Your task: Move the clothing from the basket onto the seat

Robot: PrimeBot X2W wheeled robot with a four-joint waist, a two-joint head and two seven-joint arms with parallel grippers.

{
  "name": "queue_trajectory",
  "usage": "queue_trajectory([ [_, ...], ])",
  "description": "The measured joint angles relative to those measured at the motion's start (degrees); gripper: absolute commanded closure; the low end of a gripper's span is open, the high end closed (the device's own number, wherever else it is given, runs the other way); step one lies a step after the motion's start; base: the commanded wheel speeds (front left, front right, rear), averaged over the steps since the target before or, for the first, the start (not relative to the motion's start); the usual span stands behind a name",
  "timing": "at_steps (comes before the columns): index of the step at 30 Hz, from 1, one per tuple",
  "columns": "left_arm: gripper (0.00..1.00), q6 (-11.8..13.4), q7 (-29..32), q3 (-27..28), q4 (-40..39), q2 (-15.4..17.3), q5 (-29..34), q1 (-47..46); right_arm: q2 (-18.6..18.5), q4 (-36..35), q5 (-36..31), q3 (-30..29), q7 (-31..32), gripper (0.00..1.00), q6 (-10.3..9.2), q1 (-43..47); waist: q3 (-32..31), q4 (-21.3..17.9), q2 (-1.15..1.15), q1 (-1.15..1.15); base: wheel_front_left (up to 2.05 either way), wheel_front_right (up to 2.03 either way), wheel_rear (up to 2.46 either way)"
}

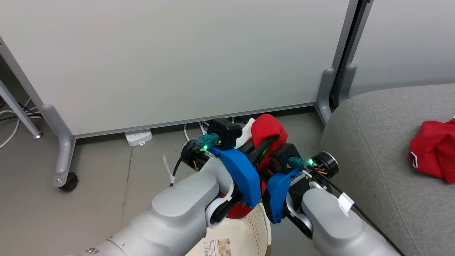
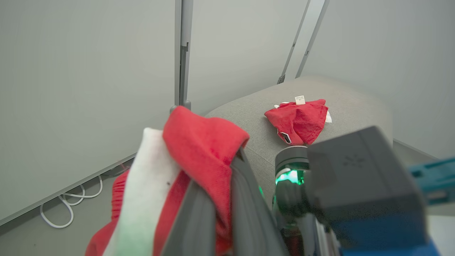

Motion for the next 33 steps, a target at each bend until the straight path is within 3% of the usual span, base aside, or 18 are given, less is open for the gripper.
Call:
queue_trajectory([
  [15,1.0,-0.1,-0.4,-0.4,1.0,0.0,-0.4,0.0,0.5,7.7,3.5,3.6,-5.7,1.0,0.01,-2.2,-0.8,-0.5,0.0,0.0,0.0,0.0,0.0],
  [31,1.0,-0.3,-1.0,-0.6,1.7,0.0,-0.7,0.1,0.6,9.8,7.3,7.5,-7.1,1.0,0.01,-3.1,-1.6,-0.9,0.0,0.0,0.0,0.0,0.0],
  [32,0.94,-0.3,-1.0,-0.6,1.7,0.0,-0.7,0.1,0.6,9.9,7.5,7.7,-7.3,1.0,0.01,-3.1,-1.6,-0.9,0.0,0.0,0.0,0.0,0.0],
  [33,0.73,-0.3,-1.0,-0.6,1.7,0.0,-0.7,0.1,0.6,10.0,7.7,7.9,-7.3,1.0,0.01,-3.2,-1.6,-0.9,0.0,0.0,0.0,0.0,0.0],
])
